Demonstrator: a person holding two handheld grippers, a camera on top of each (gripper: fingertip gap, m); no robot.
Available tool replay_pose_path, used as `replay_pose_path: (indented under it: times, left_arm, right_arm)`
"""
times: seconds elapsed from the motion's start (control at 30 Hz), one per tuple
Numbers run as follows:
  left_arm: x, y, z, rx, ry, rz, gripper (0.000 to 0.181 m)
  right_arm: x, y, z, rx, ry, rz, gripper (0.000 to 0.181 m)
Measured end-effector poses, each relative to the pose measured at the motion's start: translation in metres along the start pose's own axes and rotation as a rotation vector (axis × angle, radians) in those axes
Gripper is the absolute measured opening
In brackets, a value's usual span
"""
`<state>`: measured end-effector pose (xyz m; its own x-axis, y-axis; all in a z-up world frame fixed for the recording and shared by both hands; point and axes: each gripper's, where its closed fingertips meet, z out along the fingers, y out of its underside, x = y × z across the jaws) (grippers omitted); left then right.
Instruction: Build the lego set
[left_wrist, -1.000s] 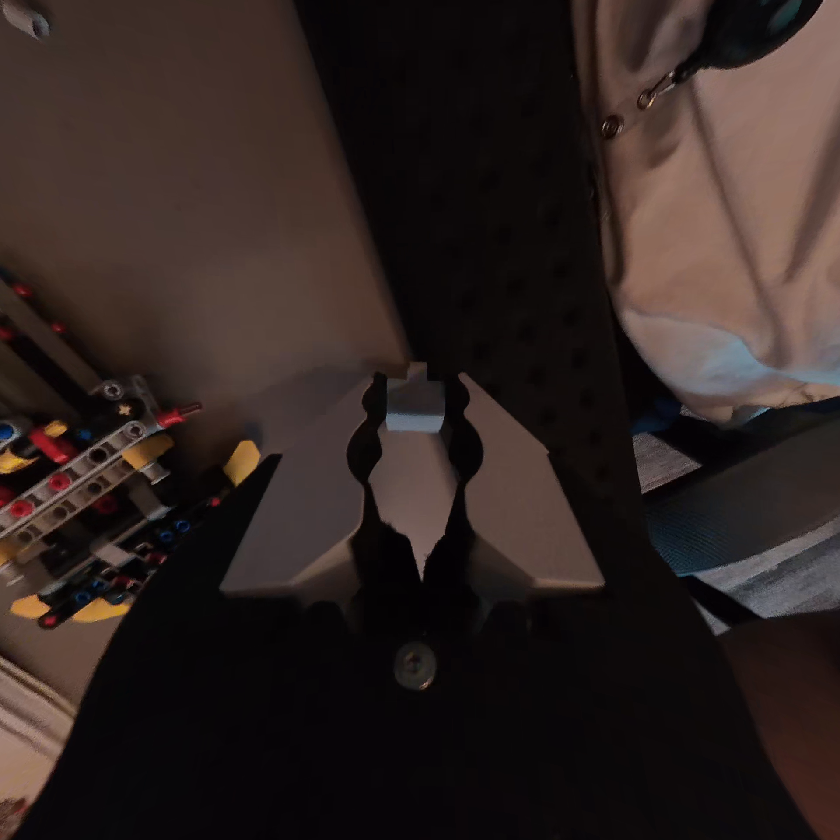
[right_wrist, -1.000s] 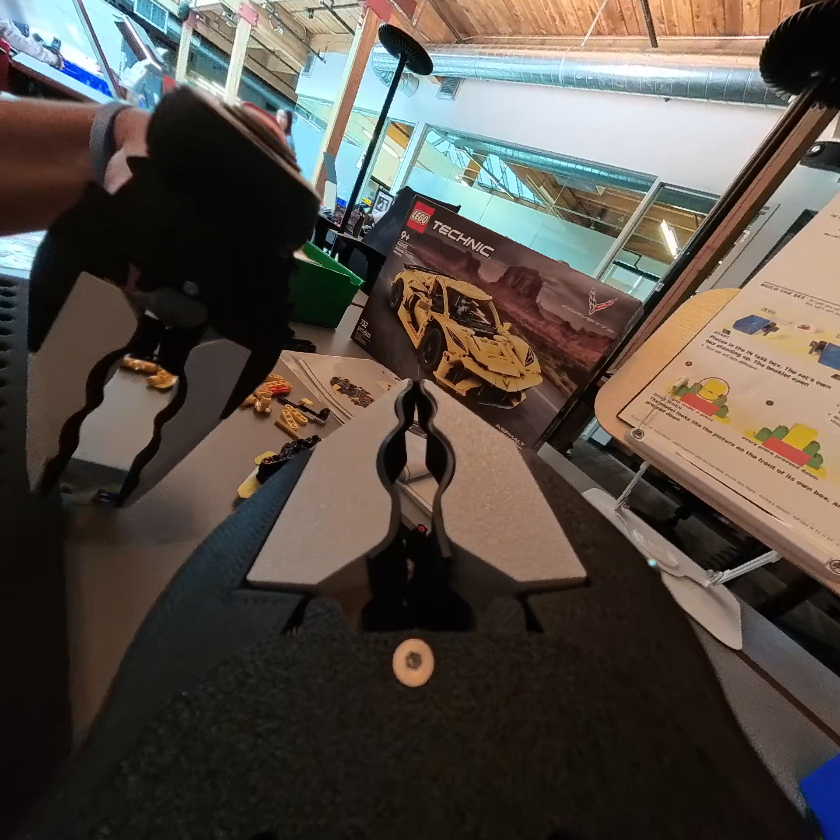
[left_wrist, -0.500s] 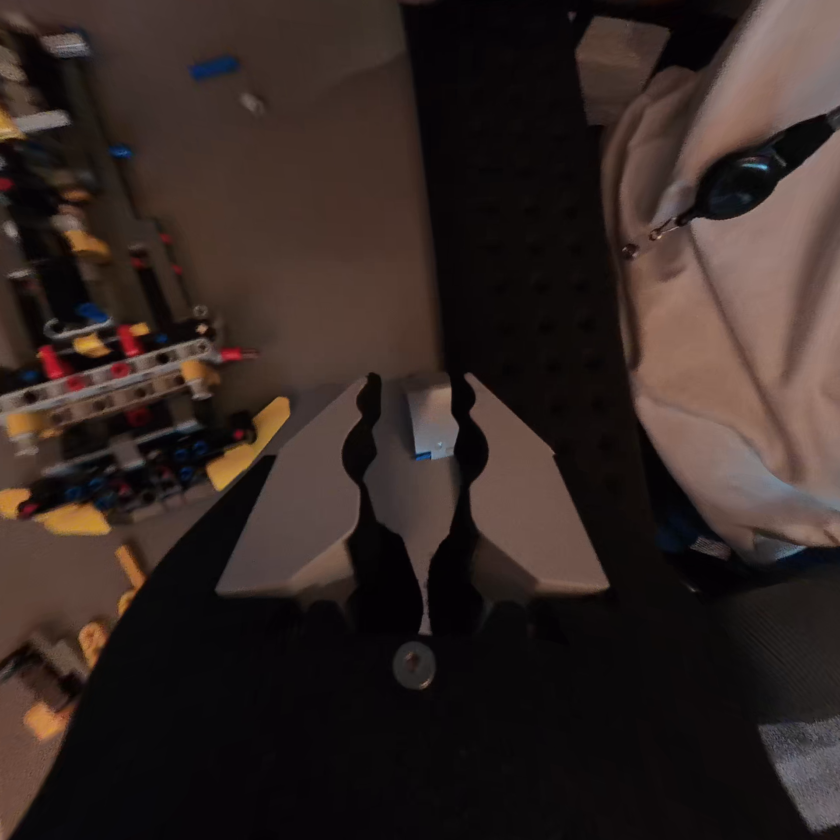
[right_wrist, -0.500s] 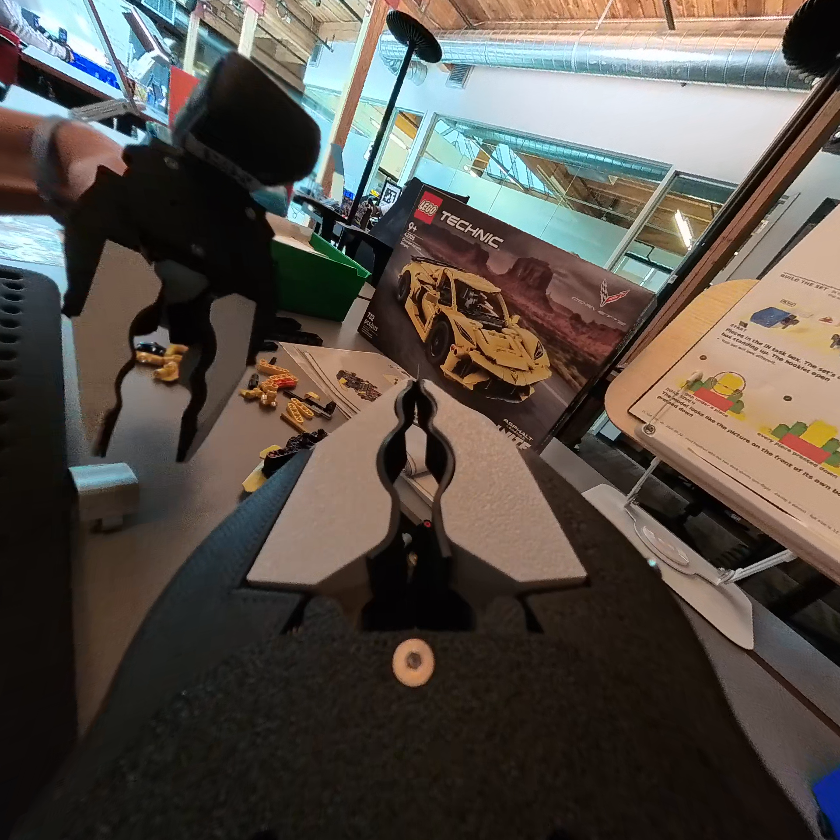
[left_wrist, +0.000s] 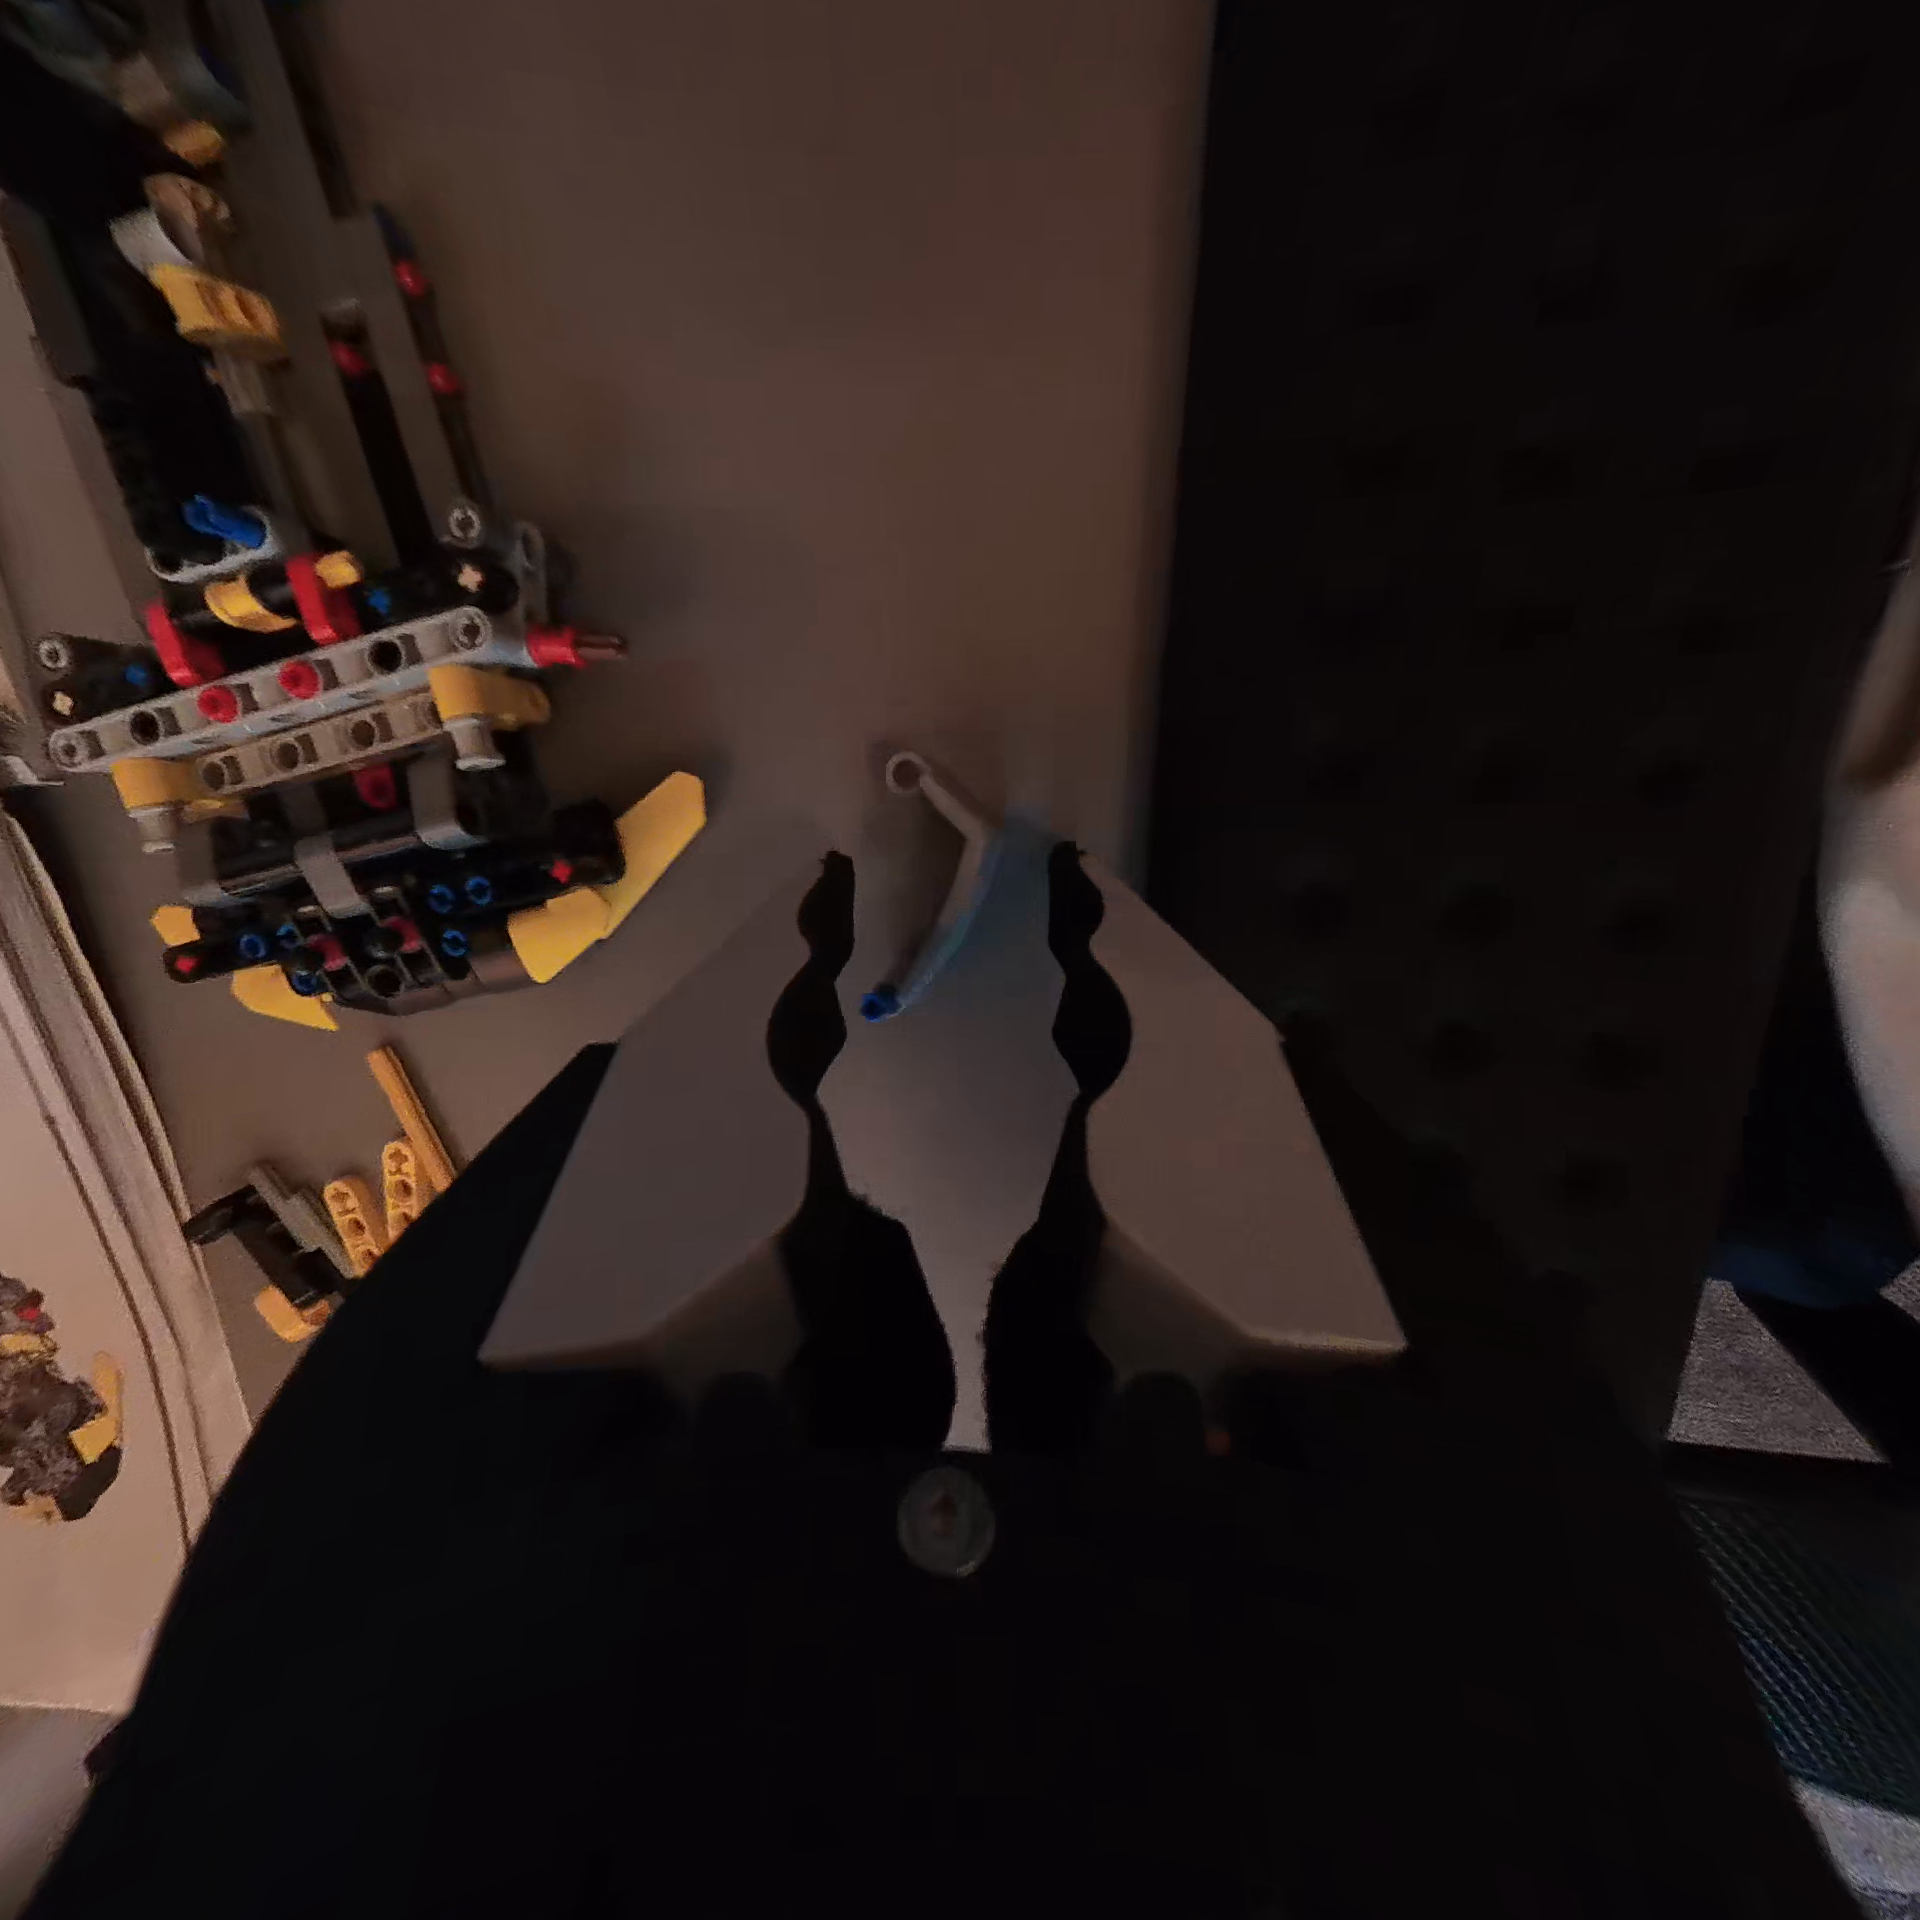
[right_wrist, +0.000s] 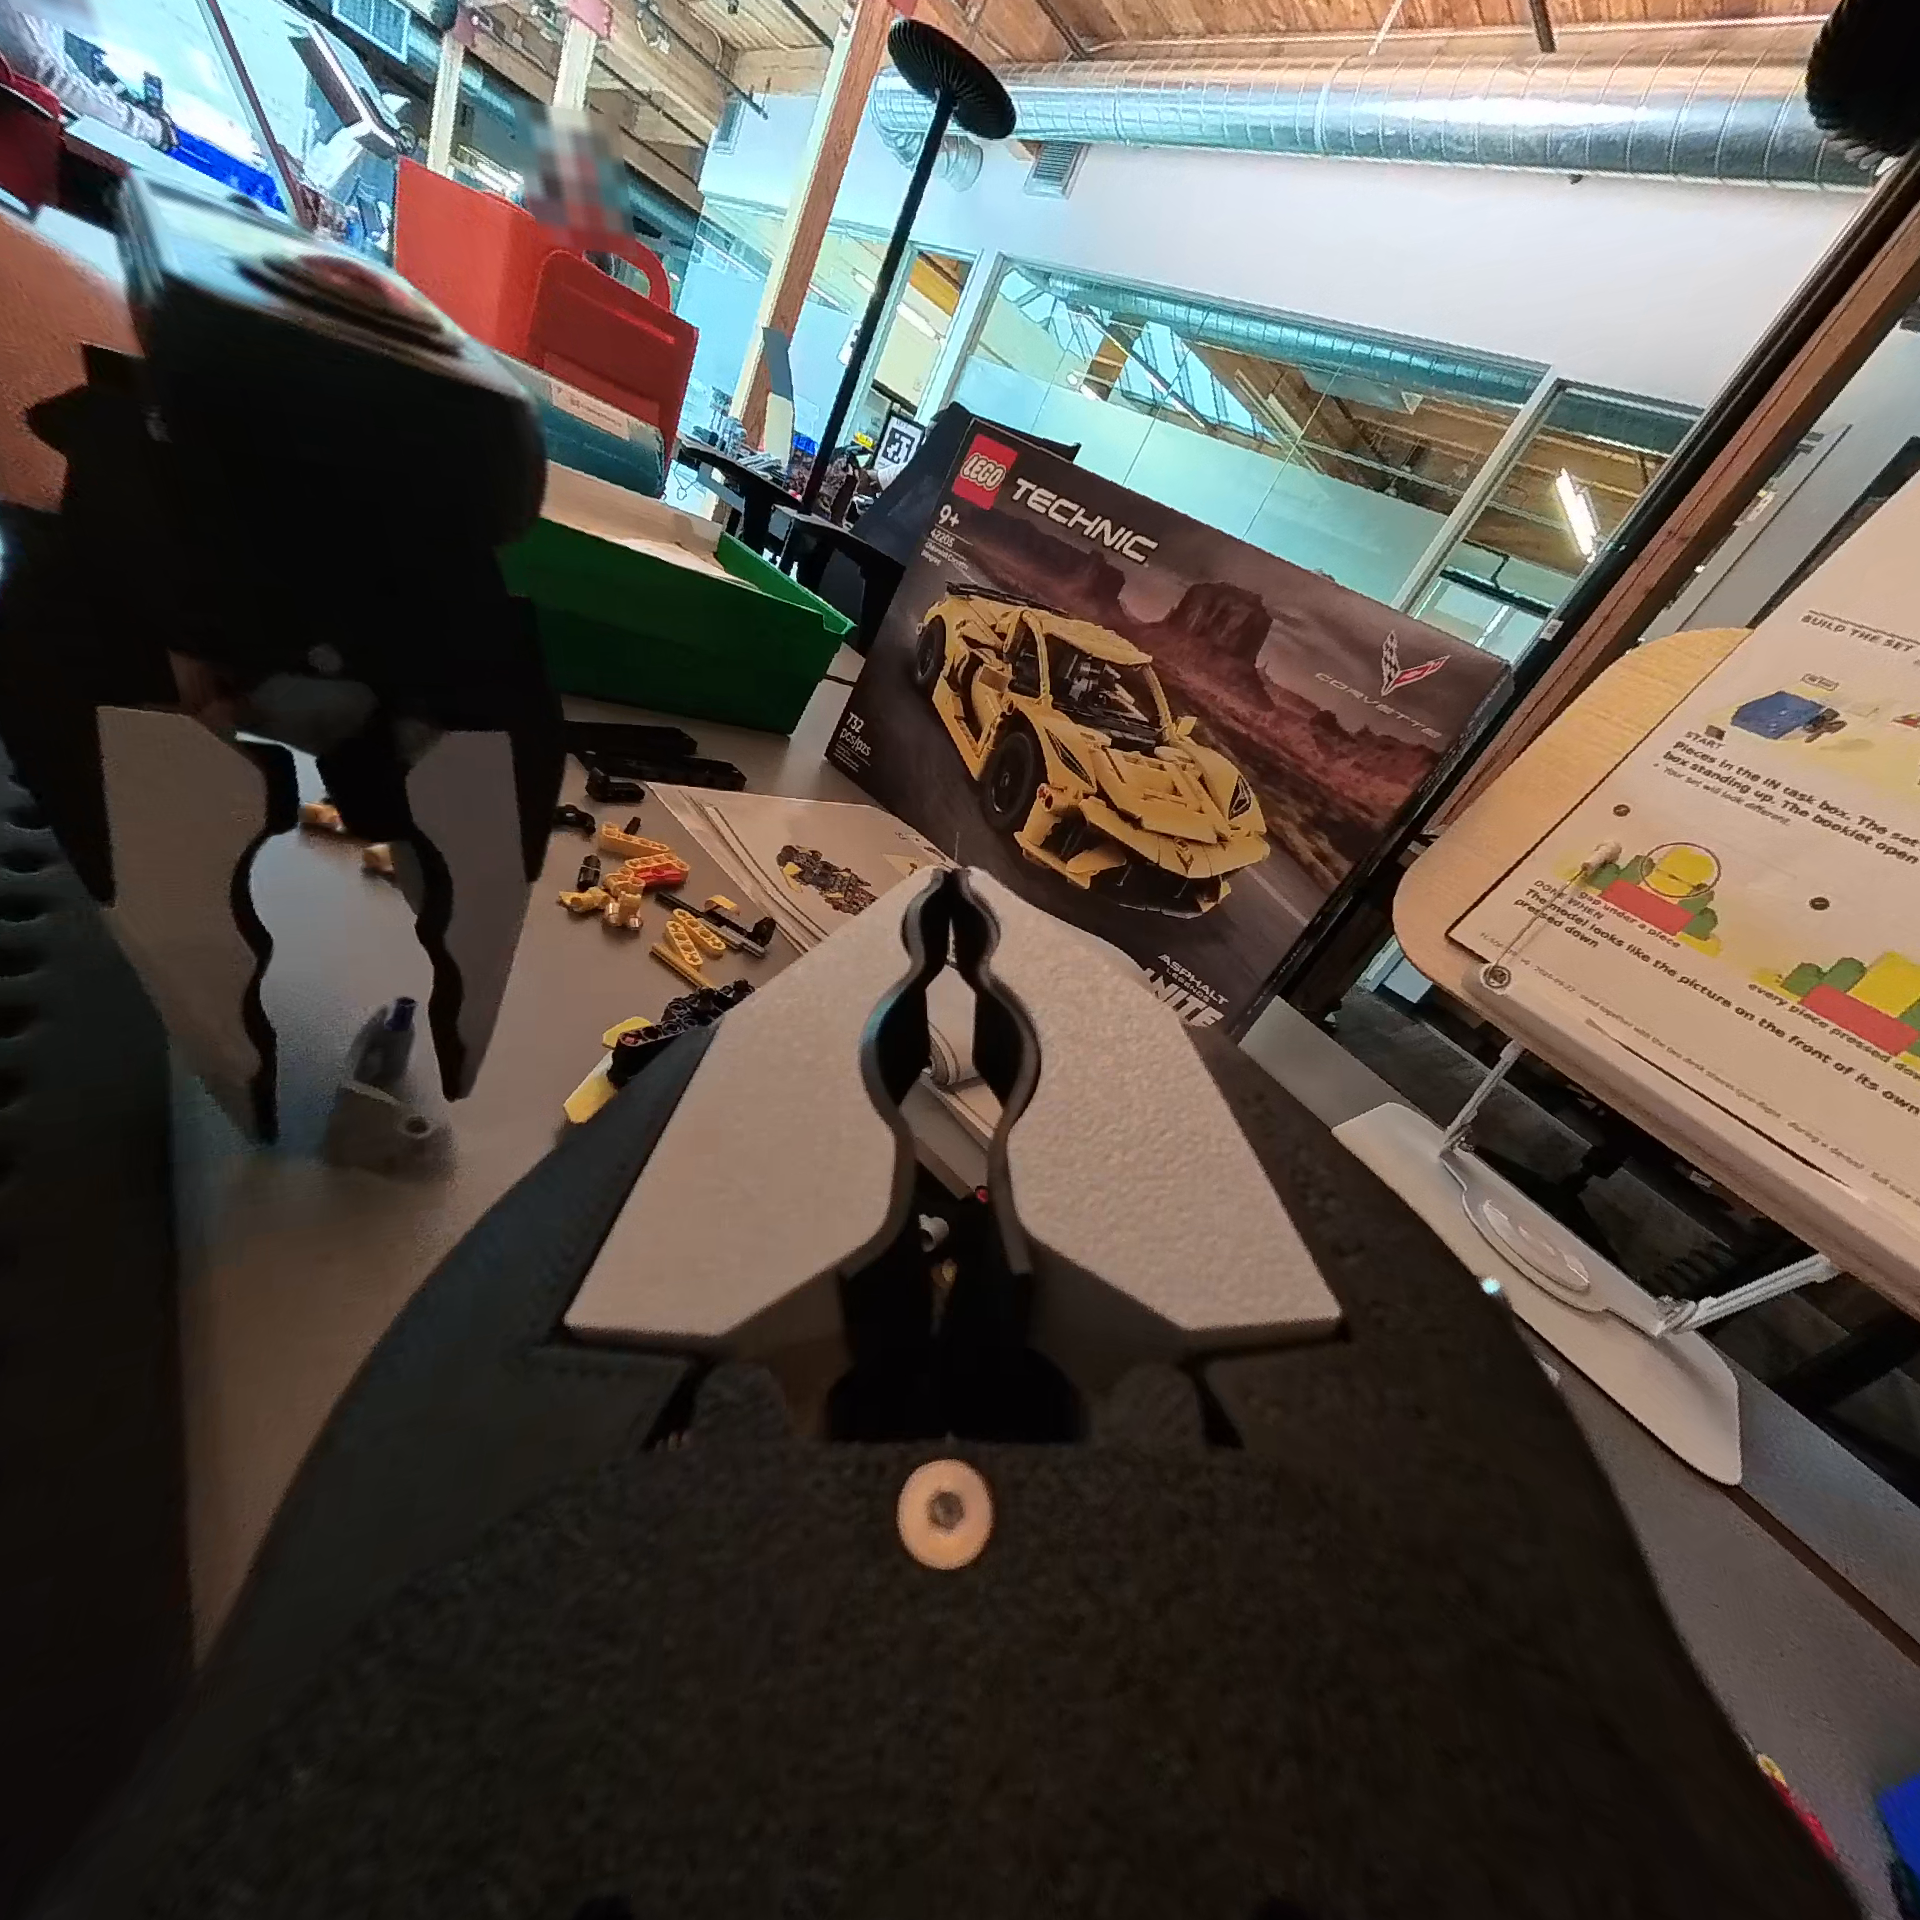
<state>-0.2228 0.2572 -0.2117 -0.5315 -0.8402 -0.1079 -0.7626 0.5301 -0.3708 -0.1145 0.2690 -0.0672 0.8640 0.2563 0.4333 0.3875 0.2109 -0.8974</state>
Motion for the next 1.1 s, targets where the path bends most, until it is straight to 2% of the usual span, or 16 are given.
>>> replay_pose_path:
  times: [0.23, 0.4, 0.47, 0.53, 0.63, 0.7, 0.83, 1.0, 1.1]
  left_arm:
    - [-0.015, -0.007, -0.018, 0.060, -0.132, 0.090, 0.026]
    - [0.001, -0.002, -0.010, 0.056, -0.024, 0.130, 0.019]
    - [-0.005, 0.002, -0.005, 0.030, -0.020, 0.127, 0.002]
    - [0.001, -0.006, -0.009, 0.109, 0.108, 0.068, 0.001]
    - [0.026, -0.028, -0.033, 0.302, 0.592, -0.207, 0.001]
    - [0.024, -0.024, -0.039, 0.315, 0.775, -0.326, 0.003]
    - [0.023, -0.011, -0.029, 0.286, 0.851, -0.366, 0.004]
    - [0.018, -0.009, -0.020, 0.294, 0.818, -0.369, 0.004]
    - [0.015, -0.013, -0.030, 0.349, 0.806, -0.361, 0.010]
  right_arm:
    - [0.000, 0.000, 0.000, 0.000, -0.001, 0.005, 0.000]
    - [-0.001, 0.001, 0.001, -0.002, -0.006, 0.004, 0.000]
    - [-0.001, 0.000, 0.000, 0.000, -0.005, 0.005, 0.000]
    - [0.000, 0.000, 0.000, 0.002, -0.005, 0.011, 0.000]
    - [0.000, -0.001, 0.000, 0.007, -0.006, 0.021, 0.000]
    - [0.000, 0.000, 0.000, 0.007, -0.006, 0.021, 0.000]
    - [0.001, 0.000, 0.000, 0.008, -0.006, 0.021, 0.000]
    - [-0.001, 0.000, 0.000, 0.004, -0.012, 0.020, 0.000]
    - [-0.002, 0.001, 0.001, 0.001, -0.014, 0.012, 0.000]
